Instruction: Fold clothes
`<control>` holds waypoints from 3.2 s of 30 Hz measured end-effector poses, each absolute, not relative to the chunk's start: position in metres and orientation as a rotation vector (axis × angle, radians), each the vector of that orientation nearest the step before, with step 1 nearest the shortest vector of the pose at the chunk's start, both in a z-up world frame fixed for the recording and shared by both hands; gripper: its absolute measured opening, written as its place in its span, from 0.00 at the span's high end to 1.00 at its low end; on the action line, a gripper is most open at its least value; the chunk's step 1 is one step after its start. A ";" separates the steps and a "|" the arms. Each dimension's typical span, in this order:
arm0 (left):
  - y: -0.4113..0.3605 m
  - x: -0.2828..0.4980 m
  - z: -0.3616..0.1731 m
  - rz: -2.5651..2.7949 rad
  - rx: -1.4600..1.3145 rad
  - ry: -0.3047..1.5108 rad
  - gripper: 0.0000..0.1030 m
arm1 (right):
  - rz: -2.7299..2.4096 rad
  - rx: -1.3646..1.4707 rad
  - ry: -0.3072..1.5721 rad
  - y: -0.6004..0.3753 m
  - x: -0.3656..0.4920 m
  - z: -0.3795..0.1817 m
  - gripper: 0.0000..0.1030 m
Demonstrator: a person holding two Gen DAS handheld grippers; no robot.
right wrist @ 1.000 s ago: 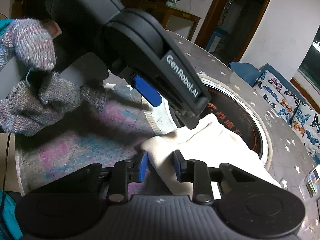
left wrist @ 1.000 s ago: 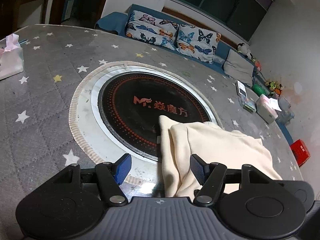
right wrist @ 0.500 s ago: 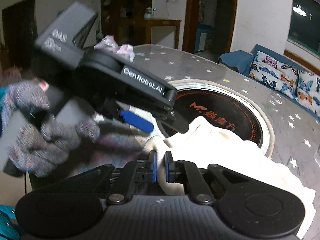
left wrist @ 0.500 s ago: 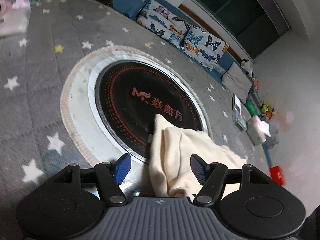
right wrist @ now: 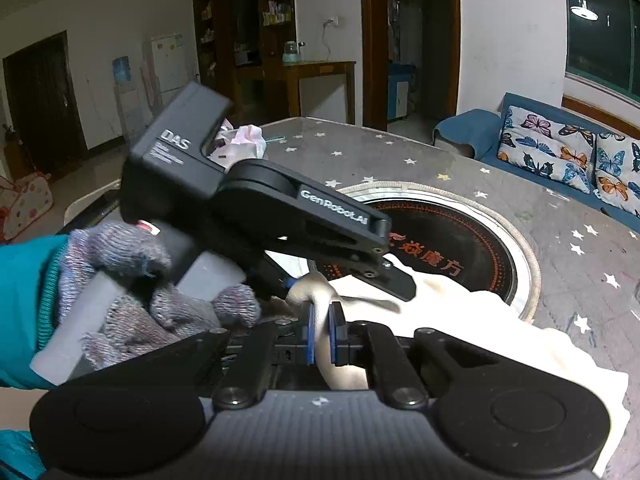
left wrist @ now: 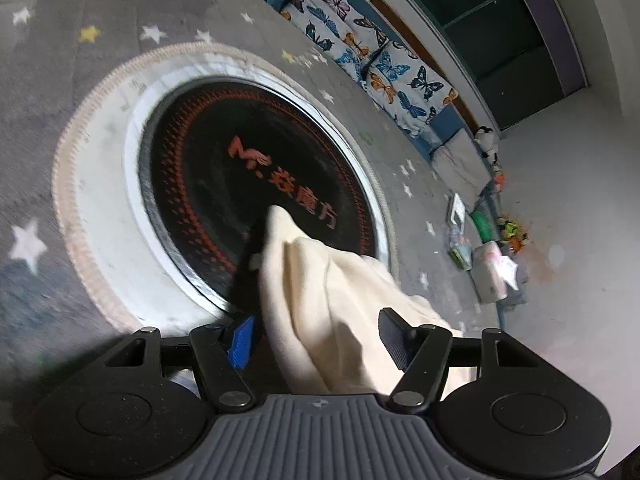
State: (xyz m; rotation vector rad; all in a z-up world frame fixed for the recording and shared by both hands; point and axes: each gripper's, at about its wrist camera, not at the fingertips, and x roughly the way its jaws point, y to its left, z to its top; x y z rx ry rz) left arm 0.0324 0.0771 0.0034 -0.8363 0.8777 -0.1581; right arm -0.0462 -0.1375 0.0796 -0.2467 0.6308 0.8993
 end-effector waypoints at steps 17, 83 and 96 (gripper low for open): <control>0.062 0.029 0.009 -0.153 -0.744 0.832 0.84 | 0.931 -0.256 0.651 -0.140 -0.047 0.072 0.94; 0.026 0.029 0.018 -0.103 -0.380 0.800 0.84 | 0.372 0.198 0.754 -0.317 0.055 0.028 0.85; -0.020 0.037 0.057 -0.205 -0.272 0.719 0.85 | 0.257 0.184 0.606 -0.360 0.022 0.069 0.92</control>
